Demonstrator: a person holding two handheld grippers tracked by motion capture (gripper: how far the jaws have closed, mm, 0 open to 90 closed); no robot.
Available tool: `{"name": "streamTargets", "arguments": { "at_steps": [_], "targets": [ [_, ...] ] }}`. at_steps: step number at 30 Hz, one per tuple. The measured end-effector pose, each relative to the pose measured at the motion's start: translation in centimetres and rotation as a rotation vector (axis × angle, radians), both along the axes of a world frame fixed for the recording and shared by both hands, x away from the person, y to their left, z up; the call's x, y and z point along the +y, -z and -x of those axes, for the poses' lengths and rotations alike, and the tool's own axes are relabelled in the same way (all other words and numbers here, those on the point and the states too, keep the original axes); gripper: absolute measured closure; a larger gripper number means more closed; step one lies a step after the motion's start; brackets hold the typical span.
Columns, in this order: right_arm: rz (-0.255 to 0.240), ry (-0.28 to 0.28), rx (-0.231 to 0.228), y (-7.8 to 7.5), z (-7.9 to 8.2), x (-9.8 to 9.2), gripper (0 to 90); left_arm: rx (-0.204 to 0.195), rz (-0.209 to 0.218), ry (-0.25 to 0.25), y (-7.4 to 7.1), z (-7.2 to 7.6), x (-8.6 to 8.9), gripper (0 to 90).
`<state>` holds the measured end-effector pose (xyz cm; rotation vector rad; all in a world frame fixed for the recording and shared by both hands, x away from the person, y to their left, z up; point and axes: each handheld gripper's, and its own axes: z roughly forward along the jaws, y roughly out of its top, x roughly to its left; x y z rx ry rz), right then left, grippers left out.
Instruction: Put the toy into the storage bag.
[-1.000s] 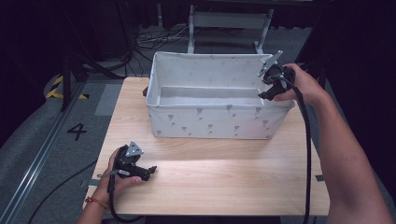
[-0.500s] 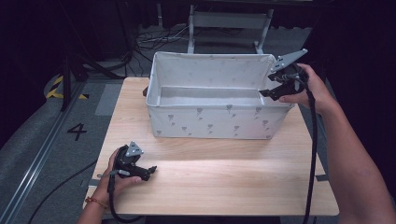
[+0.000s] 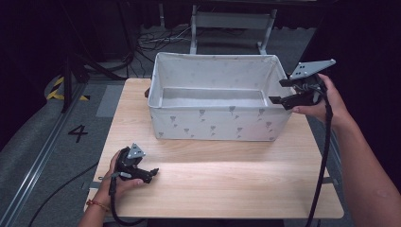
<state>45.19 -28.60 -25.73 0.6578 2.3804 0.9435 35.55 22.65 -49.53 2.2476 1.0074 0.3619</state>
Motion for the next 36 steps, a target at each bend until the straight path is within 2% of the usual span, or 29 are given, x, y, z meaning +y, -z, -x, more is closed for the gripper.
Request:
{"name": "streamTargets", "arguments": {
  "at_steps": [3, 12, 22, 25, 36],
  "targets": [
    [-0.018, -0.004, -0.01, 0.1, 0.9, -0.3, 32.5, 0.0, 0.0, 0.0, 0.0, 0.0, 0.0, 0.6],
    [-0.029, -0.042, -0.024, 1.0, 3.4, -0.8, 32.2, 0.0, 0.0, 0.0, 0.0, 0.0, 0.0, 0.5],
    [-0.015, -0.07, -0.046, 2.4, 5.5, -0.6, 32.1, 0.003, 0.001, -0.004, 0.0, 0.0, 0.0, 0.5],
    [0.007, -0.076, -0.06, 2.9, 6.2, -0.5, 31.9, 0.002, 0.001, -0.004, 0.0, 0.0, 0.0, 0.5],
    [-0.004, -0.097, -0.072, 4.9, 8.5, -1.1, 30.7, 0.002, 0.0, -0.004, 0.0, 0.0, 0.0, 0.5]
  ]
}}
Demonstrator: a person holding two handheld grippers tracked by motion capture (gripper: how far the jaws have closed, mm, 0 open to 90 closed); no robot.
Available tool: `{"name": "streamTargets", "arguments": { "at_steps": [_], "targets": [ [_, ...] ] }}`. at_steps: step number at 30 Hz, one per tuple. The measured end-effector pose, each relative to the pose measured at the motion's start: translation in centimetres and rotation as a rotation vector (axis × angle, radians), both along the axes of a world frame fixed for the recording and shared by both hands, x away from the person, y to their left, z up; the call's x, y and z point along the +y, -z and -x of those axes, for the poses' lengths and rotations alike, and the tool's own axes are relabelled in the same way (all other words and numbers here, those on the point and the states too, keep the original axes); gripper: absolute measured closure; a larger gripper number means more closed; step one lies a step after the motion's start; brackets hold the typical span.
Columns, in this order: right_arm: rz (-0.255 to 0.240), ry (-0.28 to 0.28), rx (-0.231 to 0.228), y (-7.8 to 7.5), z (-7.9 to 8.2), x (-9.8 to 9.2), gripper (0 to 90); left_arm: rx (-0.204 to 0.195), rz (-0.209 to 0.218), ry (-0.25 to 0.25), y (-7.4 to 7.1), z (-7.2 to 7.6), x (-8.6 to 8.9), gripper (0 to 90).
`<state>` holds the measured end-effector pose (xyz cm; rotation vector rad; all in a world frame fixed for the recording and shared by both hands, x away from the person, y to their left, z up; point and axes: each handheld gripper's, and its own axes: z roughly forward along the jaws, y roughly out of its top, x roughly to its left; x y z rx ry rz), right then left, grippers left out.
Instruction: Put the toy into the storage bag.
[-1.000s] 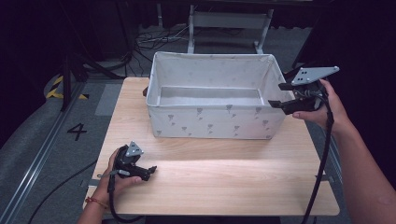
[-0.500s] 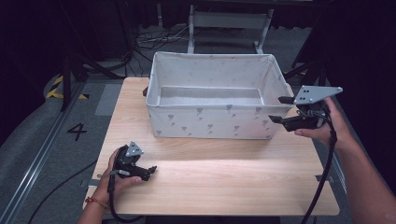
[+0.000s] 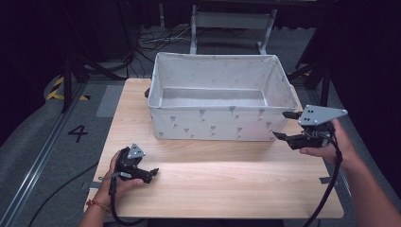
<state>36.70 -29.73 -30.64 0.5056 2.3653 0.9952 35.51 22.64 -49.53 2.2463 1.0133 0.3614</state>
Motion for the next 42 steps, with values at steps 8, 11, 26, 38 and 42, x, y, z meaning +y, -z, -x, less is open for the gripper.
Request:
{"name": "streamTargets", "arguments": {
  "at_steps": [8, 11, 26, 38, 42],
  "targets": [
    [-0.003, 0.013, 0.034, 2.5, 0.9, -1.0, 28.6, 0.0, 0.0, 0.0, 0.0, 0.0, 0.0, 0.5],
    [0.001, 0.023, 0.037, 3.1, 1.0, -1.1, 28.3, 0.0, 0.001, -0.002, 0.0, 0.0, 0.0, 0.5],
    [0.06, 0.1, 0.041, 8.7, 2.5, -1.7, 22.2, 0.001, 0.001, -0.002, 0.0, 0.0, 0.0, 0.5],
    [0.03, 0.161, 0.118, 14.1, 3.1, -3.6, 22.6, 0.001, 0.001, -0.002, 0.0, 0.0, 0.0, 0.5],
    [-0.031, 0.216, 0.191, 16.9, 3.3, -5.2, 22.7, 0.002, 0.003, -0.002, 0.0, 0.0, 0.0, 0.5]
  ]
}}
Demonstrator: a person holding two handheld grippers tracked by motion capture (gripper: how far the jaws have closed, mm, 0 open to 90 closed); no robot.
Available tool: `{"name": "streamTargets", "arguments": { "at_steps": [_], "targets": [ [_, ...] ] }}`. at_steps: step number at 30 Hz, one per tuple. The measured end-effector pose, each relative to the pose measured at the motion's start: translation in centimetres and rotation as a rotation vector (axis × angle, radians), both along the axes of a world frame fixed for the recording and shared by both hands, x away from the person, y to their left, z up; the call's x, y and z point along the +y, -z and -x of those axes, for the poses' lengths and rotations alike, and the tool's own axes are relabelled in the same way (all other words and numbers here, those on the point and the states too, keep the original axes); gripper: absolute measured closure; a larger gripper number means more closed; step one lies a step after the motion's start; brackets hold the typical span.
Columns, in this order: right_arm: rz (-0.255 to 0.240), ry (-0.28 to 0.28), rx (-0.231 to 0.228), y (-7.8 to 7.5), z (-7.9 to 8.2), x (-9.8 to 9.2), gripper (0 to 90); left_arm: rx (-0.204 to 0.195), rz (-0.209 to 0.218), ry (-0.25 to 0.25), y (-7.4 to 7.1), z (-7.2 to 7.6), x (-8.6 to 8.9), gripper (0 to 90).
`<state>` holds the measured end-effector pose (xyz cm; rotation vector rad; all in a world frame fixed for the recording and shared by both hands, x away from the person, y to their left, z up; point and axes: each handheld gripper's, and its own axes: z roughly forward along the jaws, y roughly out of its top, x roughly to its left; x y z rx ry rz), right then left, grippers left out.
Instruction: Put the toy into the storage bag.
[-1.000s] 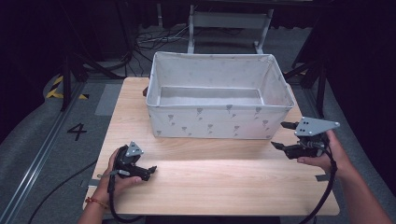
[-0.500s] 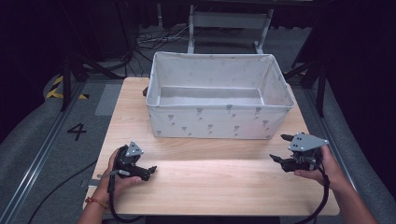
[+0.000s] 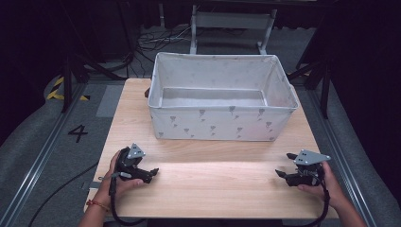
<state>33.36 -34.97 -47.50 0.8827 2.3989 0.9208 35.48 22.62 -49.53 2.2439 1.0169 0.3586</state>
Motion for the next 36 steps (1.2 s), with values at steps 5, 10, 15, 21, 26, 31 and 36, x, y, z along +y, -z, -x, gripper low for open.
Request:
{"name": "streamTargets", "arguments": {
  "at_steps": [5, 10, 15, 21, 26, 31, 36],
  "targets": [
    [-0.071, 0.072, 0.034, 1.5, 0.2, -1.2, 19.1, -0.001, -0.002, 0.001, 0.0, 0.0, 0.0, 0.5],
    [-0.135, 0.144, 0.077, 2.5, -0.1, -2.3, 16.1, 0.0, 0.0, 0.0, 0.0, 0.0, 0.0, 0.5],
    [-0.141, 0.151, 0.094, 2.5, -0.3, -2.3, 14.6, -0.002, -0.003, 0.001, 0.0, 0.0, 0.0, 0.5],
    [-0.14, 0.163, 0.094, 2.5, -0.3, -2.2, 14.3, 0.001, 0.0, 0.001, 0.0, 0.0, 0.0, 0.5],
    [-0.139, 0.176, 0.095, 2.5, -0.3, -2.3, 13.5, 0.005, 0.006, 0.011, 0.0, -0.1, 0.0, 0.1],
    [-0.139, 0.202, 0.095, 2.5, -0.4, -2.4, 12.7, 0.003, 0.0, 0.002, 0.0, 0.0, 0.0, 0.2],
    [-0.133, 0.23, 0.099, 2.6, -0.5, -2.3, 7.0, 0.011, 0.009, -0.003, 0.0, -0.1, -0.1, 0.2]
  ]
}}
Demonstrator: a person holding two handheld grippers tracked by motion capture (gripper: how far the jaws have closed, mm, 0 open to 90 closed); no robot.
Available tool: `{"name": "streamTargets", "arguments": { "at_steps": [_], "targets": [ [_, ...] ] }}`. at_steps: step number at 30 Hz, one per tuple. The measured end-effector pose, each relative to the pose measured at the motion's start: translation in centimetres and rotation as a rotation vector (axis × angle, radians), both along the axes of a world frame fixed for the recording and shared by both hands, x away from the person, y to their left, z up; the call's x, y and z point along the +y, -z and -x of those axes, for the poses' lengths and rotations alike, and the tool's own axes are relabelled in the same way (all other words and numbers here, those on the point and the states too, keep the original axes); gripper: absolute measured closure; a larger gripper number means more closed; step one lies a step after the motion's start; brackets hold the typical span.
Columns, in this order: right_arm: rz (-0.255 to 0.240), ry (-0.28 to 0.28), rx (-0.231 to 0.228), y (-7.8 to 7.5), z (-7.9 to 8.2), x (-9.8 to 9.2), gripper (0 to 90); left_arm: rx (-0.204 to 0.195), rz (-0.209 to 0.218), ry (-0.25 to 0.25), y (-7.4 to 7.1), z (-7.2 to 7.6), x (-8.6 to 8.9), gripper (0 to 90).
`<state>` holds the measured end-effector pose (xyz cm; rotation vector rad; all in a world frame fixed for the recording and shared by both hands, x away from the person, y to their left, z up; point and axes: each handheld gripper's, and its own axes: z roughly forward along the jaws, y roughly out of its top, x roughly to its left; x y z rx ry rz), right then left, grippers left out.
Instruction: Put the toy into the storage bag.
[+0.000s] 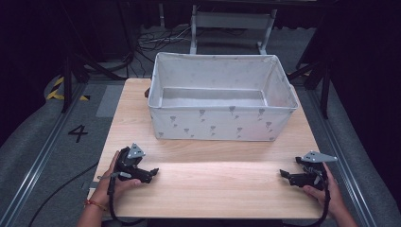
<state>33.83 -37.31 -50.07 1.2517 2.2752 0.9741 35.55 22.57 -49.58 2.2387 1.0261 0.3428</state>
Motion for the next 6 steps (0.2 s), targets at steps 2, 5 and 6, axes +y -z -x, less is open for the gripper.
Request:
{"name": "streamTargets", "arguments": {
  "at_steps": [2, 5, 6],
  "targets": [
    [0.008, 0.028, 0.009, 0.04, -0.09, 0.09, 2.1, 0.0, -0.003, 0.001, -0.01, -0.08, 0.01, 0.2],
    [0.013, 0.05, 0.019, 0.07, -0.16, 0.13, 0.2, -0.001, -0.006, 0.0, -0.02, -0.09, 0.02, 0.2],
    [0.013, 0.05, 0.019, 0.07, -0.16, 0.13, 0.2, -0.001, -0.006, 0.0, -0.02, -0.09, 0.02, 0.2]
  ]
}}
